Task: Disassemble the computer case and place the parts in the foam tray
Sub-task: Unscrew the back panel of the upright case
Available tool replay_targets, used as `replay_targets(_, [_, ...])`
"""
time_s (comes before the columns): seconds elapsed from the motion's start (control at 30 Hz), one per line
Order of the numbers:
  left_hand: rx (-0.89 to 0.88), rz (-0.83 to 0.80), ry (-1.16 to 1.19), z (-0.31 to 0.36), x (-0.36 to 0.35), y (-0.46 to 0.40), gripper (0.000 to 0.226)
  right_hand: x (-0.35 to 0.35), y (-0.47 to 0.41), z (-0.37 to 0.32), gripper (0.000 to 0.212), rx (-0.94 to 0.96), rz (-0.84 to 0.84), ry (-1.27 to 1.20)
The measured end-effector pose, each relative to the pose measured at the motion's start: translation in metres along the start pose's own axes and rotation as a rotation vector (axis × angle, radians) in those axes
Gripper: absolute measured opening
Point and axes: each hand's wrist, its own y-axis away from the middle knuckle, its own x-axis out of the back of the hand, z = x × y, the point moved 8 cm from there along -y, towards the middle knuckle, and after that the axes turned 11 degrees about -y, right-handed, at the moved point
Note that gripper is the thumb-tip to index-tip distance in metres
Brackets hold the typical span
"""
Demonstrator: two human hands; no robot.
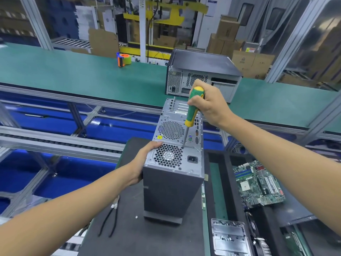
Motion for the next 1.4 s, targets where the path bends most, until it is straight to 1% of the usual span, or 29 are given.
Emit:
replay_targets(0.17, [-0.002,-0.006,-0.015,0.001,0.0,0.0,0.048,-0.004,-0.001,-0.003,0.04,-0.005,-0.002,-0.004])
replay_targets(0.27, [0.0,-0.009,-0.027,0.001,0.0,0.001,0.047,-0.005,0.001,-0.008,0.033,-0.004,0.01,-0.006])
replay_targets(0.37, [-0.009,-0.011,-0.004,0.003,-0.001,0.002,0.044,-0.011,0.004,-0.017,0.024,0.036,-0.018,0.011])
replay_targets(0.43, [-0.024,-0.011,0.012,0.004,-0.001,0.001,0.045,-0.017,0.005,-0.023,0.023,0.07,-0.054,0.048])
replay_targets(0.53, [-0.025,-0.013,-0.001,0.005,-0.002,0.002,0.039,-0.02,0.006,-0.027,0.027,0.097,-0.089,0.123])
replay_targets(0.6, [-0.023,-0.006,-0.008,0.005,-0.001,0.002,0.042,-0.009,0.005,-0.028,0.032,0.101,-0.053,0.126])
replay_targets(0.67, [-0.027,-0.004,-0.022,0.005,0.0,0.002,0.05,0.011,0.004,-0.023,0.035,0.082,0.02,0.056])
replay_targets(0.77, [-0.05,-0.006,-0.033,0.007,0.0,0.001,0.053,0.036,0.005,-0.009,0.027,0.03,0.077,-0.012])
replay_targets(0.87, [-0.055,-0.011,-0.035,0.007,0.001,0.0,0.047,0.044,0.009,0.001,0.022,0.01,0.074,0.031])
replay_targets(0.93, [-0.048,-0.03,-0.038,0.007,0.0,-0.001,0.043,0.044,0.012,0.006,0.023,0.008,0.062,0.064])
replay_targets(1.13, [-0.048,-0.037,-0.076,0.005,0.003,-0.005,0.037,0.042,0.015,0.014,0.027,-0.017,0.063,0.037])
replay_targets(1.2, [-0.049,-0.034,-0.069,0.003,0.006,-0.008,0.041,0.042,0.015,0.013,0.026,-0.017,0.067,0.033])
replay_targets(1.3, [-0.053,-0.029,-0.068,0.001,0.009,-0.011,0.053,0.044,0.013,0.009,0.026,-0.009,0.075,0.038])
replay_targets(1.33, [-0.056,-0.014,-0.069,0.001,0.011,-0.013,0.051,0.044,0.013,0.007,0.025,-0.007,0.075,0.036])
replay_targets(1.4, [-0.047,0.044,-0.095,0.009,0.014,-0.02,0.038,0.043,0.014,0.006,0.023,-0.007,0.067,0.036])
